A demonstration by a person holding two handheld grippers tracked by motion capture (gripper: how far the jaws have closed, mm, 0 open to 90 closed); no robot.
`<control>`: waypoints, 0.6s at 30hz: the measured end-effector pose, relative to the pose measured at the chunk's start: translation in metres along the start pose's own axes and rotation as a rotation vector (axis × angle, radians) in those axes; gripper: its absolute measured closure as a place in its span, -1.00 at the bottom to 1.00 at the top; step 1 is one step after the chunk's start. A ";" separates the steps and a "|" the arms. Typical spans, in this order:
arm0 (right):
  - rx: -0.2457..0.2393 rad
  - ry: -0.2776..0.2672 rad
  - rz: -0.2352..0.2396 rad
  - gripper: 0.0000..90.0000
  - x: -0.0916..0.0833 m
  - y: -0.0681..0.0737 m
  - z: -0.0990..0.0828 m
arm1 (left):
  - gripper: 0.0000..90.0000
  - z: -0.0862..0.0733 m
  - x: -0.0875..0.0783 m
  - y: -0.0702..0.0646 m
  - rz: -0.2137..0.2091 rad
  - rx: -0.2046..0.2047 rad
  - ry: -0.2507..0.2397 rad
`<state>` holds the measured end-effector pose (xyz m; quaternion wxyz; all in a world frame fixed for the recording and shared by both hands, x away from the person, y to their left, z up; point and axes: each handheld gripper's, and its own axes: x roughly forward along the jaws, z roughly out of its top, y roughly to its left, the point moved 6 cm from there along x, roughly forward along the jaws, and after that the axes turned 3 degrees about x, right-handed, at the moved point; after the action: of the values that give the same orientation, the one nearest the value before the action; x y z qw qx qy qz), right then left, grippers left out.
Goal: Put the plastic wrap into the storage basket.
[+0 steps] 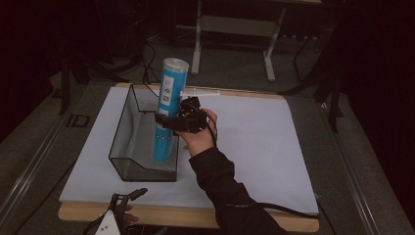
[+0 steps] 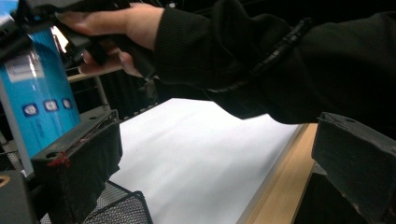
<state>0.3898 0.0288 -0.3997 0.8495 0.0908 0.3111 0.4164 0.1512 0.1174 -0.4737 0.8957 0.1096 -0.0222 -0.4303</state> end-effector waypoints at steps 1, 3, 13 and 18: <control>0.014 0.013 -0.006 -0.30 0.001 -0.001 -0.003 | -0.95 0.000 0.000 0.000 0.001 0.000 0.003; 0.021 0.031 -0.032 -0.30 0.004 -0.004 -0.008 | -0.95 0.000 0.000 0.000 -0.003 -0.003 0.001; 0.134 0.151 -0.096 -0.30 0.013 -0.024 -0.030 | -0.95 -0.001 0.002 -0.001 -0.014 0.000 0.009; 0.168 0.196 -0.121 -0.30 0.024 -0.031 -0.038 | -0.95 -0.002 0.002 -0.001 -0.016 -0.004 0.009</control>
<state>0.3986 0.0234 -0.4532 0.8279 0.1019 0.4312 0.3439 0.1520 0.1157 -0.4759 0.8926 0.1101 -0.0164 -0.4368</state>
